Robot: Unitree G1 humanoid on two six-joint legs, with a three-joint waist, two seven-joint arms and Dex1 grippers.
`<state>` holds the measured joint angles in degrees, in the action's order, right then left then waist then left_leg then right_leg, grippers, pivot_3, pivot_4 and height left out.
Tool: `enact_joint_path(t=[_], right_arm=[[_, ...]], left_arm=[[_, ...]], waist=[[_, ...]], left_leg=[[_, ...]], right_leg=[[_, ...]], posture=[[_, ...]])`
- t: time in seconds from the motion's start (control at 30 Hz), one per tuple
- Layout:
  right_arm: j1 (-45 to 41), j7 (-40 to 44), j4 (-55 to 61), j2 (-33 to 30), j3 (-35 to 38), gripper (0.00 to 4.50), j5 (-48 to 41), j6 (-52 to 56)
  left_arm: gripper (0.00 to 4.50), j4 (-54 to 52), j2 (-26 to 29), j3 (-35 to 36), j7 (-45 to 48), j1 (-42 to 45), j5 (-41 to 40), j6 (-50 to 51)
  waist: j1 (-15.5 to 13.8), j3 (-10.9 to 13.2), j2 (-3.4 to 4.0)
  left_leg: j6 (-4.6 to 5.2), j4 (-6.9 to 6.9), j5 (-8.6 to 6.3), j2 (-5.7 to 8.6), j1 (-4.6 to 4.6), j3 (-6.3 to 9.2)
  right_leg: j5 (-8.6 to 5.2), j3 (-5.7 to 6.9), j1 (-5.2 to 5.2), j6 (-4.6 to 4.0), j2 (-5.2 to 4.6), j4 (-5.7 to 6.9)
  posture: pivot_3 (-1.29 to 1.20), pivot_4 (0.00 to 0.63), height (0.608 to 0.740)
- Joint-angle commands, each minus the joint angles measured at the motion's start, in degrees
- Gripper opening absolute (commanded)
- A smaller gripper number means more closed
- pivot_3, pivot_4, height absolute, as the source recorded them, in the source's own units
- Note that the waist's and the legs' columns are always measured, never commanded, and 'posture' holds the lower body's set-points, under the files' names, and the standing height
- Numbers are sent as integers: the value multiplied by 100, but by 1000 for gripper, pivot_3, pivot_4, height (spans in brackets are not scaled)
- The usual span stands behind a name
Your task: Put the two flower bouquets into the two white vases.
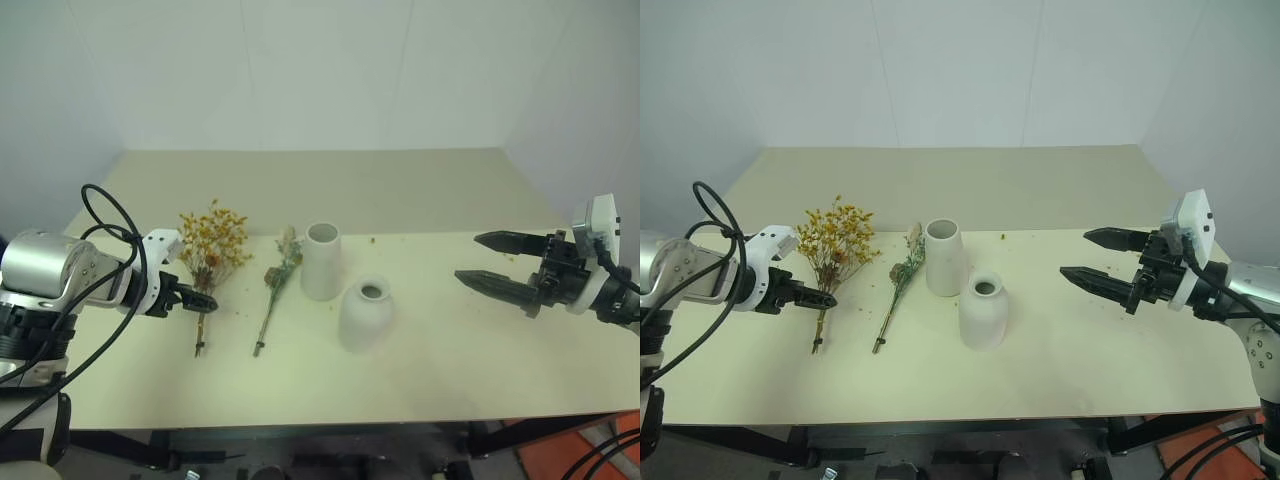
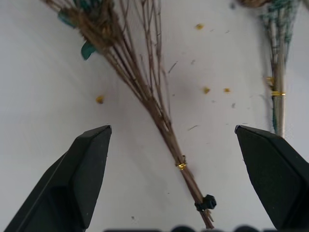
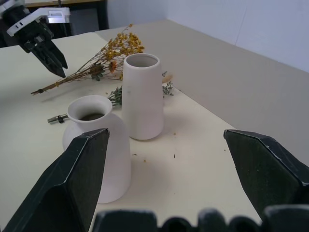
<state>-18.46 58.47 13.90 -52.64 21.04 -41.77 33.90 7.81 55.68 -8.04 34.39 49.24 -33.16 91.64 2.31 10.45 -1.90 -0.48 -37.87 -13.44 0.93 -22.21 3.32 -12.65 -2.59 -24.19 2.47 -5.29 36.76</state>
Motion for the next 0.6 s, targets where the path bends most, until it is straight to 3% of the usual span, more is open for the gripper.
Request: enact_joint_path(t=[0.03,0.33,0.6], right_arm=[[-74,-115,218,80,125,4478,-82,-124],[5,-291,377,257,181,4478,-124,-106],[120,-370,539,274,278,4478,-221,-39]], left_arm=[[4500,580,-144,-416,10,464,365,-126],[4500,2228,-665,-1579,589,1487,1047,-643],[4500,3067,-1170,-1811,908,1740,1562,-1063]], waist=[[-9,0,0],[-16,0,-1],[-12,1,-2]], left_leg=[[0,0,0,0,1,0],[0,-1,0,3,-6,0],[0,-1,0,4,-8,0]], right_leg=[[0,0,1,0,0,0],[0,0,-3,0,-2,-2],[0,0,-4,1,-3,0]], posture=[[0,150,740],[0,150,740],[0,150,740]])
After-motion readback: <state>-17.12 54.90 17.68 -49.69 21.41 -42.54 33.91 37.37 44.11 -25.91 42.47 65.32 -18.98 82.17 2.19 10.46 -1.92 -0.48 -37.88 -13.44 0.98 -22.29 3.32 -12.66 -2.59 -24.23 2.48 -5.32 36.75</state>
